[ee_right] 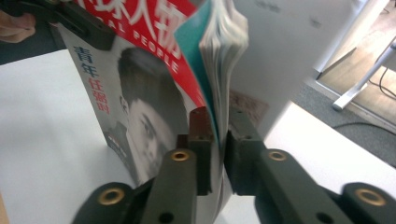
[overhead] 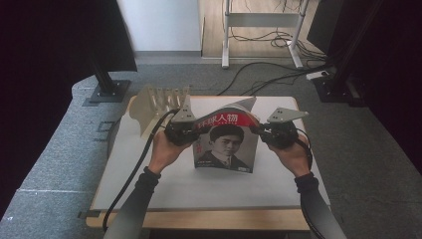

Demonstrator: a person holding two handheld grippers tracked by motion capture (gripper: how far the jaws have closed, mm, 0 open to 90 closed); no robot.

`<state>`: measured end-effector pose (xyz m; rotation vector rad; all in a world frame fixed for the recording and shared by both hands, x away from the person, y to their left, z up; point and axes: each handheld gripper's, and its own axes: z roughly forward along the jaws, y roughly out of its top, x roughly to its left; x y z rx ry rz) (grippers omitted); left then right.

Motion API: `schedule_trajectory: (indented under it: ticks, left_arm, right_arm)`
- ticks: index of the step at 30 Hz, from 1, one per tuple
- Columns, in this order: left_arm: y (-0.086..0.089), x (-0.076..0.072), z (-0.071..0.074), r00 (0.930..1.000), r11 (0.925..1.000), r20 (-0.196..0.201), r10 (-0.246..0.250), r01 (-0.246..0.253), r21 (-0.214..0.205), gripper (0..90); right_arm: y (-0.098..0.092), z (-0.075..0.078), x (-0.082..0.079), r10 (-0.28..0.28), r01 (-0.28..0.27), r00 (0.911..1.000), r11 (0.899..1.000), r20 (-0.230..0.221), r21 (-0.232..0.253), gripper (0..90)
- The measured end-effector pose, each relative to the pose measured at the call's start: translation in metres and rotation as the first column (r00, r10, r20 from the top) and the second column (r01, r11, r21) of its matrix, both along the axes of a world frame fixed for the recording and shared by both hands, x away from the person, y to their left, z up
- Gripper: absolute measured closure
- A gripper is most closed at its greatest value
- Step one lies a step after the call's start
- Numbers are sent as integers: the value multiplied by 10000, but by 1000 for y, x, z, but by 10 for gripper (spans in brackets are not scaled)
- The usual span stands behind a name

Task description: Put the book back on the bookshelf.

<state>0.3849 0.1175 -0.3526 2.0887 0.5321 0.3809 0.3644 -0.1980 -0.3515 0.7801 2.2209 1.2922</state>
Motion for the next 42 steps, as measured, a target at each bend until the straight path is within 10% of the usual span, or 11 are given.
schedule_trajectory:
  ticks: [17,42]
  left_arm:
    - [30,-2,14,9980,9990,-596,210,-233,-377,870]
    - [110,-21,38,9770,9793,-916,1926,-1973,-448,871]
  right_arm:
    - [-33,-53,4,-1404,1392,9815,9901,-1302,-188,273]
    - [-32,-146,-6,-1764,1508,9483,9819,-2640,-1144,12]
